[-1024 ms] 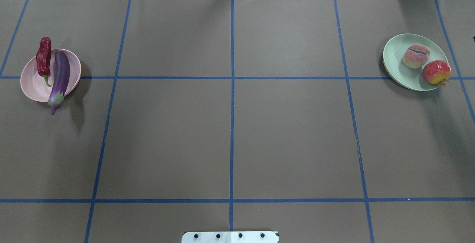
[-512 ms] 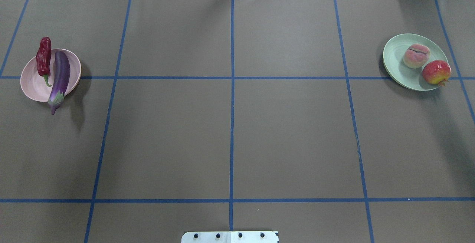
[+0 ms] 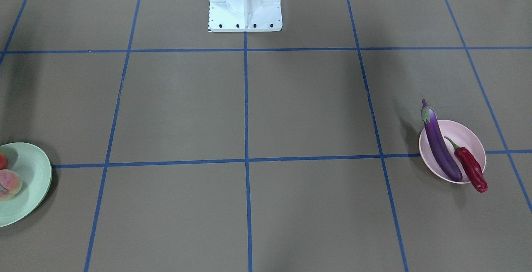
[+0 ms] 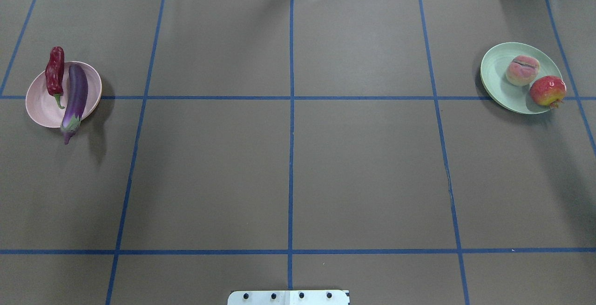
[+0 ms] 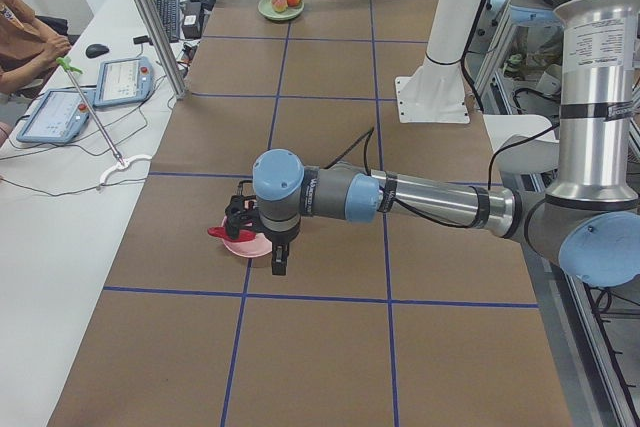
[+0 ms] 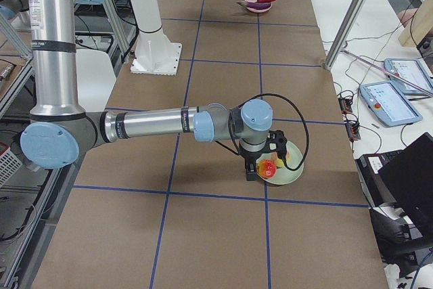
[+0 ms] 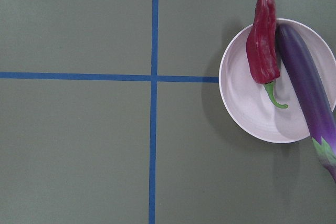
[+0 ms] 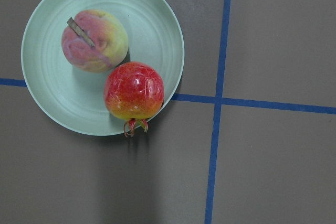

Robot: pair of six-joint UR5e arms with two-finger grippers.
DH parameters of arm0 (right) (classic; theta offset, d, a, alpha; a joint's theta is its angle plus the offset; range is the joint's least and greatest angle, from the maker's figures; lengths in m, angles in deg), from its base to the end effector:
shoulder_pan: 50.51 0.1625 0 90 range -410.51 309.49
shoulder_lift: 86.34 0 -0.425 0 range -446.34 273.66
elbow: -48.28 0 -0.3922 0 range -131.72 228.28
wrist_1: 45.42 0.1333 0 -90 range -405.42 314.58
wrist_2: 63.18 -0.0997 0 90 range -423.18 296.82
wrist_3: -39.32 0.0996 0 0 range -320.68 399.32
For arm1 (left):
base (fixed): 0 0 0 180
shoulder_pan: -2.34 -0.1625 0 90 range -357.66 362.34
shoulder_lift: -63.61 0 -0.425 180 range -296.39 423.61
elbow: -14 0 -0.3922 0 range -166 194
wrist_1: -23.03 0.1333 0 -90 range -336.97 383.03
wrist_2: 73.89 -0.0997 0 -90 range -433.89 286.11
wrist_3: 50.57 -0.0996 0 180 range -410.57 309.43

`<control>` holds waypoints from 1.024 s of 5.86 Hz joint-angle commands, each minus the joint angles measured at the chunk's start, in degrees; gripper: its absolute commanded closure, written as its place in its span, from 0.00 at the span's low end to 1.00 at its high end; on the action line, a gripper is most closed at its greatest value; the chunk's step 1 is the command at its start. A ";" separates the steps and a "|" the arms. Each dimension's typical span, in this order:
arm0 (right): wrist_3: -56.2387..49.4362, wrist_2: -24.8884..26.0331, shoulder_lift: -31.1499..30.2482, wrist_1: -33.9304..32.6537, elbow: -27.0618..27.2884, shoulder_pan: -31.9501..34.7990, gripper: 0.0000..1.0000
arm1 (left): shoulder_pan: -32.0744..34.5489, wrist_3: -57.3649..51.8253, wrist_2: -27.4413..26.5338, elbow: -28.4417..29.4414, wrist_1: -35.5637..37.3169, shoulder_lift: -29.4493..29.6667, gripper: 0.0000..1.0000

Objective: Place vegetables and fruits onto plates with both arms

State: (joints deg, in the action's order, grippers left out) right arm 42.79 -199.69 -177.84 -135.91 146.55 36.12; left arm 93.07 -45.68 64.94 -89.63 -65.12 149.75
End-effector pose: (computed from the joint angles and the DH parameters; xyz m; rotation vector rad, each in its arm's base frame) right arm 0.0324 -0.4877 0.5984 0.0550 -0.8156 -0.0428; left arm -0.0643 -0.4649 0.5712 0.0988 0.8549 -0.0331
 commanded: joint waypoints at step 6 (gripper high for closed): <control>0.83 -1.57 -2.89 -0.21 2.80 0.12 0.00 | -3.98 0.90 -3.74 3.68 6.14 2.89 0.00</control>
State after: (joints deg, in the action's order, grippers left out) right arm 43.69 -201.38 -180.61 -136.07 149.18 36.23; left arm 89.93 -44.79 61.29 -87.34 -59.88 152.27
